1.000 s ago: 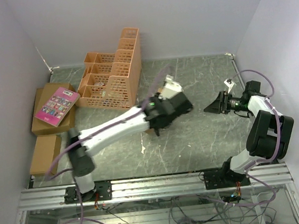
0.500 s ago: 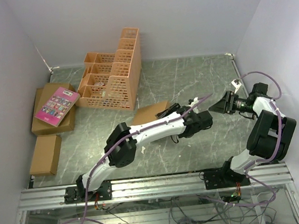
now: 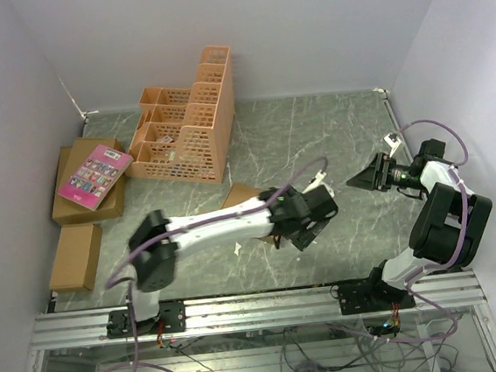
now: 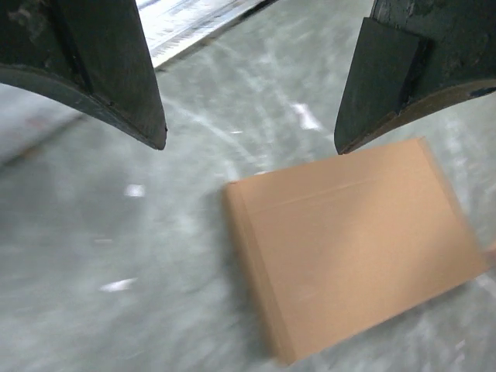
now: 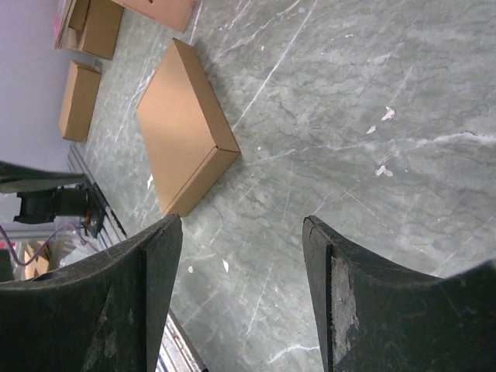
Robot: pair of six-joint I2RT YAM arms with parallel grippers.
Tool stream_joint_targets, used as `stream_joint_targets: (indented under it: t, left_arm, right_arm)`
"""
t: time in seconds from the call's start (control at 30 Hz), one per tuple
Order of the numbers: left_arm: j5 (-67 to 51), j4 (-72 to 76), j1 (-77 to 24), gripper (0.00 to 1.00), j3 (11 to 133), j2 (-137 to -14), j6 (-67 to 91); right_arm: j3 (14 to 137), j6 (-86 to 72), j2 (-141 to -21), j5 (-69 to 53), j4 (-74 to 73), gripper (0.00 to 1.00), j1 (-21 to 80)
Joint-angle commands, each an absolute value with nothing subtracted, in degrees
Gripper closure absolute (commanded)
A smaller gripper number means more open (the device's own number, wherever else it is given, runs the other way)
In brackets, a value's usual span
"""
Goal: Fold the paper box
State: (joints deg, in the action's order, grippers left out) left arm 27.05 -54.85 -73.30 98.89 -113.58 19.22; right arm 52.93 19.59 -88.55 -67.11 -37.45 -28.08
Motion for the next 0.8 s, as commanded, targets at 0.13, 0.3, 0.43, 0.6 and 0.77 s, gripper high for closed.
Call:
stream_joint_targets:
  t: [0.13, 0.3, 0.43, 0.6, 0.77]
  left_arm:
    - [-11.3, -7.6, -57.3, 0.12, 62.1, -83.3, 29.2]
    - [-14.3, 10.5, -47.8, 0.19, 41.0, -73.2, 40.9]
    - [-11.1, 11.7, -43.2, 0.18, 34.9, -63.6, 40.5]
    - [-6.7, 19.5, -36.0, 0.07, 28.9, -44.7, 40.9]
    - [-3.9, 9.7, -31.6, 0.07, 38.1, -36.9, 36.4]
  right_arm:
    - [55.0, 29.1, -88.1, -68.8, -43.4, 0.37, -28.4]
    - [56.5, 36.8, -85.4, -66.4, -46.8, 0.37, -26.1]
    - [59.9, 37.1, -77.7, -55.5, -42.8, 0.33, -20.4]
    - [64.7, 41.5, -65.4, -45.7, -34.6, 0.06, -14.7]
    - [76.2, 25.2, -62.2, -44.5, -26.8, 0.0, -14.8]
